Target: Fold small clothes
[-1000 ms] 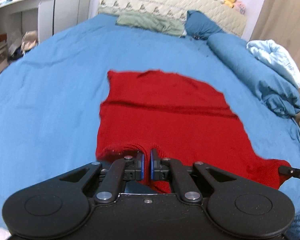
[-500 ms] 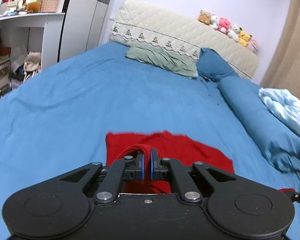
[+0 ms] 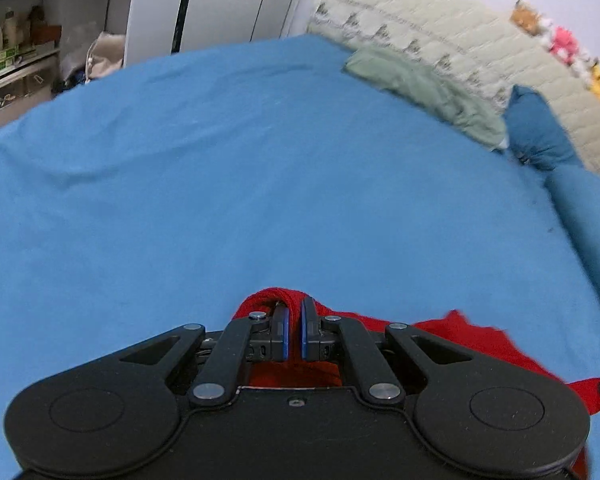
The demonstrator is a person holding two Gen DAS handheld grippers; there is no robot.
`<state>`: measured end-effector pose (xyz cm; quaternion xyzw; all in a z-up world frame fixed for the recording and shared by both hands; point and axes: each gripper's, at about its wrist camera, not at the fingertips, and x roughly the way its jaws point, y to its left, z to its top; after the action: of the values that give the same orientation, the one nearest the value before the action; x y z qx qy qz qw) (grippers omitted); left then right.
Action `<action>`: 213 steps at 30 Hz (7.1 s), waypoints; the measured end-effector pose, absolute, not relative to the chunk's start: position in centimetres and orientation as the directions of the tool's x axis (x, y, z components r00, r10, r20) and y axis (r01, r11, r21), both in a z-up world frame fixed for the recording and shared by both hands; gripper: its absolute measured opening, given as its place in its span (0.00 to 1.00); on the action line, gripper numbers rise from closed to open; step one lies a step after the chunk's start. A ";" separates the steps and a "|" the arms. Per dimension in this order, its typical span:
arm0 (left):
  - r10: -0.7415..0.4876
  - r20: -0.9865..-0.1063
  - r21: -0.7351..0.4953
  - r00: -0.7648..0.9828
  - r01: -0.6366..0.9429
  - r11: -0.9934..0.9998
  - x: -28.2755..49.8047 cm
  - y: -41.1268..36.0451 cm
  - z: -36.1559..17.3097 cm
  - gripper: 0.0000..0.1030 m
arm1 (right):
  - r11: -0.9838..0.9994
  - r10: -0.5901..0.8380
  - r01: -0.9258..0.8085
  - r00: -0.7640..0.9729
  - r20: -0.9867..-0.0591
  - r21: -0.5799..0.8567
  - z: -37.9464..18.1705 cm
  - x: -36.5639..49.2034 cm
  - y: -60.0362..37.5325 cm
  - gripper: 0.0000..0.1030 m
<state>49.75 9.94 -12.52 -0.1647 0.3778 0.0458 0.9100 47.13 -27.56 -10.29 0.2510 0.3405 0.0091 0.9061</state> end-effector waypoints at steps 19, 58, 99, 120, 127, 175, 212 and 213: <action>-0.154 -0.743 -0.199 0.651 0.006 0.980 41.6 8.3 -15.6 0.87 | 0.954 0.222 -0.022 0.724 -0.653 0.300 -14.2 41.3 -21.9 0.94; -0.184 -0.797 -0.065 0.575 0.222 0.973 40.2 -9.0 -15.5 1.00 | 0.986 -0.001 0.119 0.714 -0.700 0.120 -17.2 32.2 -26.8 0.89; -0.144 -0.756 -0.170 0.638 0.021 0.985 30.2 13.2 -16.6 0.94 | 0.723 0.688 -0.418 0.371 -0.623 0.550 -14.1 42.1 4.6 0.64; -0.125 -0.675 -0.175 0.727 0.007 0.984 30.6 11.2 -15.5 0.94 | 0.985 0.173 -0.148 0.756 -0.631 0.093 -17.2 29.0 -7.1 0.91; -0.119 -0.675 -0.164 0.728 0.009 0.986 31.6 10.9 -15.7 0.95 | 0.989 0.145 -0.105 0.782 -0.606 0.100 -17.7 30.7 -5.6 0.91; -0.424 -0.760 -0.412 0.492 0.140 0.900 46.0 14.3 -16.7 0.38 | 0.842 0.475 -0.047 0.535 -0.699 0.537 -16.6 43.8 -9.8 0.55; -0.145 -0.729 0.075 0.669 0.289 0.954 26.3 -0.2 -13.3 0.86 | 0.966 0.113 0.082 0.716 -0.689 0.244 -13.3 23.5 -22.1 0.86; -0.133 -0.738 0.091 0.662 0.292 0.952 26.5 -0.4 -14.1 0.86 | 0.968 0.094 0.102 0.699 -0.709 0.230 -13.9 23.8 -22.4 0.88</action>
<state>26.53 -0.44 -14.07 0.1010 0.3940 -0.1171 0.9060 23.85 -22.36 -13.87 0.1269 0.3879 -0.0022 0.9129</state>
